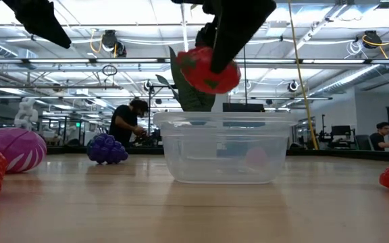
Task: Pick and placing Produce into tupperware
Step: Put the red dragon fruit into the transparent bin
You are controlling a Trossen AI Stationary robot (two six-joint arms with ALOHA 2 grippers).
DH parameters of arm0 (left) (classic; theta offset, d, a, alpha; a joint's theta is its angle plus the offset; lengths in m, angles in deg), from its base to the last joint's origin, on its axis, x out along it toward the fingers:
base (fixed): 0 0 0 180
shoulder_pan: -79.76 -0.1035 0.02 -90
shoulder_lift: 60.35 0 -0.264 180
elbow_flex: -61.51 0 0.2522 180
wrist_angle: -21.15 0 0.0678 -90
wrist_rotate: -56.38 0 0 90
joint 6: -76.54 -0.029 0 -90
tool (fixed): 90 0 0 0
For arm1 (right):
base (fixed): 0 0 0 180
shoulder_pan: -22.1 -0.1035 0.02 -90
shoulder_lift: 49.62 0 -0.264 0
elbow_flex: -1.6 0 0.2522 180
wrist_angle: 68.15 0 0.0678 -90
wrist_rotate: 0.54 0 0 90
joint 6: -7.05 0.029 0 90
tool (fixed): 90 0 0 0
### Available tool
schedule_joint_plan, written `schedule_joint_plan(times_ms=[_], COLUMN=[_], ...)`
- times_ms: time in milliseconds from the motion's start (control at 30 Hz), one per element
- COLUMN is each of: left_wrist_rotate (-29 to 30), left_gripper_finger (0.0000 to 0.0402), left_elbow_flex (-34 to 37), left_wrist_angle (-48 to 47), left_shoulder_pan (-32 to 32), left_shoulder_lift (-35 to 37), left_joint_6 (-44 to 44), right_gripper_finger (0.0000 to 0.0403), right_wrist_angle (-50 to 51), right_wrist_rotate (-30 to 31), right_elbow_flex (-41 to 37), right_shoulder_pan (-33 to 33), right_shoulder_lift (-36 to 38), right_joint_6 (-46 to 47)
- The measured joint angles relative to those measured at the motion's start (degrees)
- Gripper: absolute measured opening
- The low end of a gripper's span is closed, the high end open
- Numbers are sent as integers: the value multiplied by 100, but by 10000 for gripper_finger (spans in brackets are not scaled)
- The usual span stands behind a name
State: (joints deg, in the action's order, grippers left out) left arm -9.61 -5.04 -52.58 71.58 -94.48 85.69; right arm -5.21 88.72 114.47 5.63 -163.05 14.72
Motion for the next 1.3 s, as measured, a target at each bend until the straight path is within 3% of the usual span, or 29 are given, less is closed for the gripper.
schedule_joint_plan(times_ms=[1300], left_wrist_rotate=[-2], left_gripper_finger=[186], left_elbow_flex=[-2], left_wrist_angle=[-2], left_shoulder_pan=[-1], left_shoulder_lift=[0], left_joint_6=[7], right_gripper_finger=[235], right_wrist_angle=[-999], right_wrist_rotate=[-467], right_elbow_flex=[-1073], right_shoulder_pan=[274], right_shoulder_lift=[-24], right_joint_6=[25])
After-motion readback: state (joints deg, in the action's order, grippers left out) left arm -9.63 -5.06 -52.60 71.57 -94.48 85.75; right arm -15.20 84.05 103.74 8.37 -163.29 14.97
